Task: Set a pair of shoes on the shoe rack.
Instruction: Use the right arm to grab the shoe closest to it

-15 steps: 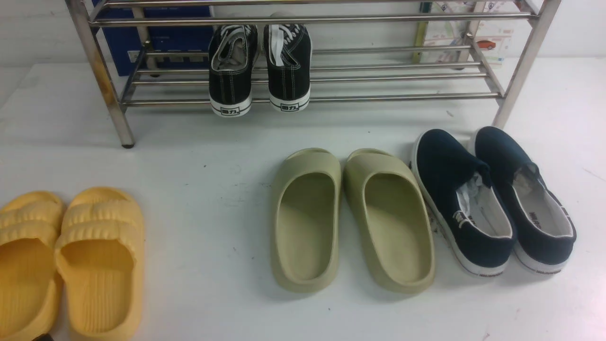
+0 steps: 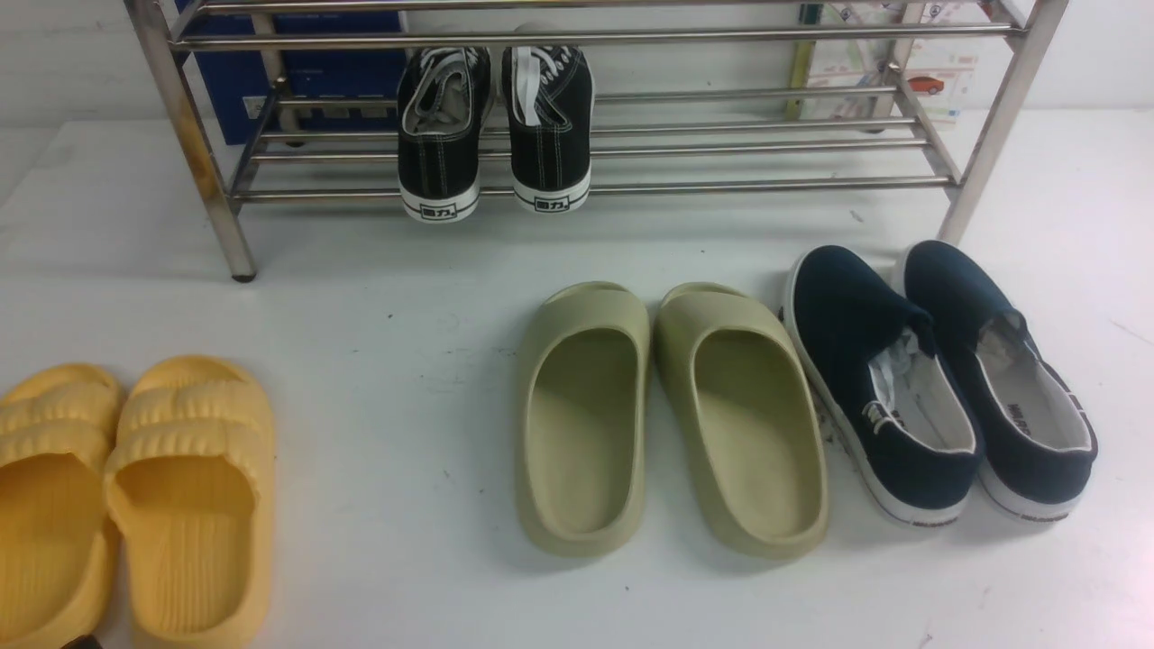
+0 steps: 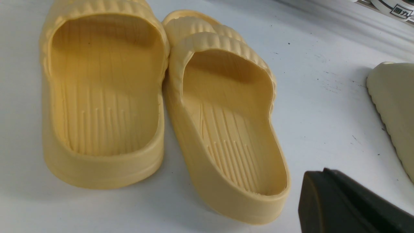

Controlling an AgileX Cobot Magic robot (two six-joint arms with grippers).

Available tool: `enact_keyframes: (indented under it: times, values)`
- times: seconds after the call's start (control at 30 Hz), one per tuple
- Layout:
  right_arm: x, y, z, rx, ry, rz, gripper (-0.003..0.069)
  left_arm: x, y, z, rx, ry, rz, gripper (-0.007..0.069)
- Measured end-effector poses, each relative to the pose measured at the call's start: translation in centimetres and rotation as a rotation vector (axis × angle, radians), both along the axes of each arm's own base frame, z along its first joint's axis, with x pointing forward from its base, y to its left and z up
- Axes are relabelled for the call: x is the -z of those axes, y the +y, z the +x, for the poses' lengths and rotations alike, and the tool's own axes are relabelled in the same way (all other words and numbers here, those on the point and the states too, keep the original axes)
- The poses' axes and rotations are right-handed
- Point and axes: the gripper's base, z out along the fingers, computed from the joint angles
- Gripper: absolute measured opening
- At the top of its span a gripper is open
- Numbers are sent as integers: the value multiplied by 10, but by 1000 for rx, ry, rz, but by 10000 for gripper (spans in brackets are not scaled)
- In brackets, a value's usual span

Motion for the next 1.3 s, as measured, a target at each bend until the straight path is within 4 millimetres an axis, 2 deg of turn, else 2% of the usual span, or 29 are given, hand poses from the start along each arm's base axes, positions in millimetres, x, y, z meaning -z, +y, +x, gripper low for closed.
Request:
enact_keyframes:
  times: [0.67, 0.77, 0.87, 0.9, 0.93, 1.0, 1.17, 1.3]
  values:
    - [-1, 0, 1, 1, -18, -4, 239, 0, 0, 0, 0, 0, 0, 1]
    - [-3, 2, 2, 16, -63, 141, 239, 0, 0, 0, 0, 0, 0, 2]
    - [-10, 5, 3, 46, -133, 420, 239, 0, 0, 0, 0, 0, 0, 5]
    - [-11, 5, 4, 48, -142, 438, 239, 0, 0, 0, 0, 0, 0, 6]
    - [-14, 5, 4, 61, -173, 555, 239, 0, 0, 0, 0, 0, 0, 8]
    - [-17, 5, 4, 74, -206, 670, 239, 0, 0, 0, 0, 0, 0, 8]
    - [-24, 3, 5, 88, -282, 741, 237, 0, 0, 0, 0, 0, 0, 16]
    - [-25, 7, 3, 68, -197, 725, 199, 0, 0, 0, 0, 0, -1, 18]
